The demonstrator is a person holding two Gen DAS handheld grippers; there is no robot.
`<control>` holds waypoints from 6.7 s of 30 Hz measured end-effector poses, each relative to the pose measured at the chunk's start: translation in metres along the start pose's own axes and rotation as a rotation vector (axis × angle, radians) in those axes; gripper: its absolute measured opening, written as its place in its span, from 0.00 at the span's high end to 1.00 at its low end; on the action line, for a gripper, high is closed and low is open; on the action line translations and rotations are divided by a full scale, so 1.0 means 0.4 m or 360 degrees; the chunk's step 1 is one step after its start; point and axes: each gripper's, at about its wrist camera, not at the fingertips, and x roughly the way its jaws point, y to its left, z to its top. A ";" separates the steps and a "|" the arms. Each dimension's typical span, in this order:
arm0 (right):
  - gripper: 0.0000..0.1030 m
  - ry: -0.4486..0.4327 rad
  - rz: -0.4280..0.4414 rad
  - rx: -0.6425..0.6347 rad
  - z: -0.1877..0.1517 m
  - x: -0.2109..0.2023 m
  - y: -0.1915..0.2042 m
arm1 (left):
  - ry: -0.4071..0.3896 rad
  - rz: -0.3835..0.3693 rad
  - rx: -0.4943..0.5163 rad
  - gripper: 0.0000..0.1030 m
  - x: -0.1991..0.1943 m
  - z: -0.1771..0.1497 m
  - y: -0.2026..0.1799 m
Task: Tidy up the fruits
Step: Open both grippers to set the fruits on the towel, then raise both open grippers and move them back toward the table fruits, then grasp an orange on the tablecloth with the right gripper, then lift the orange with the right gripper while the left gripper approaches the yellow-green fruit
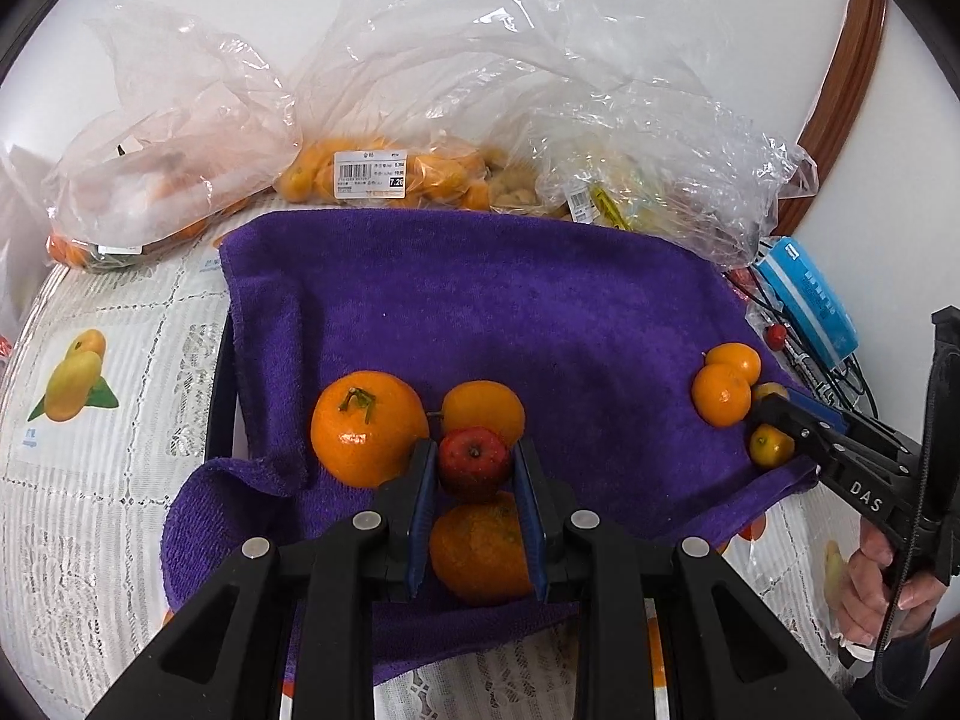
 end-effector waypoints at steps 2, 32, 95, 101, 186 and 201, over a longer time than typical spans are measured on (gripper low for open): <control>0.66 -0.0010 -0.0009 0.0006 0.002 -0.014 0.001 | 0.0004 0.0010 -0.0002 0.76 -0.004 -0.001 0.001; 0.22 -0.0109 -0.0037 0.0139 -0.058 -0.327 0.122 | -0.0121 0.0154 -0.0039 0.30 -0.328 -0.142 -0.017; 0.52 0.0101 0.0084 -0.0039 -0.196 -0.072 0.340 | -0.0039 0.0048 -0.0141 0.34 -0.242 -0.290 0.211; 0.53 0.0078 0.0062 -0.0081 -0.197 -0.055 0.347 | -0.0018 0.0001 -0.0161 0.34 -0.232 -0.284 0.216; 0.61 -0.0096 0.0078 0.0247 -0.305 -0.200 0.047 | -0.0042 0.0165 0.0107 0.52 -0.118 -0.290 -0.097; 0.62 -0.0084 0.0106 0.0228 -0.305 -0.196 0.049 | -0.0050 0.0149 0.0074 0.52 -0.077 -0.246 -0.119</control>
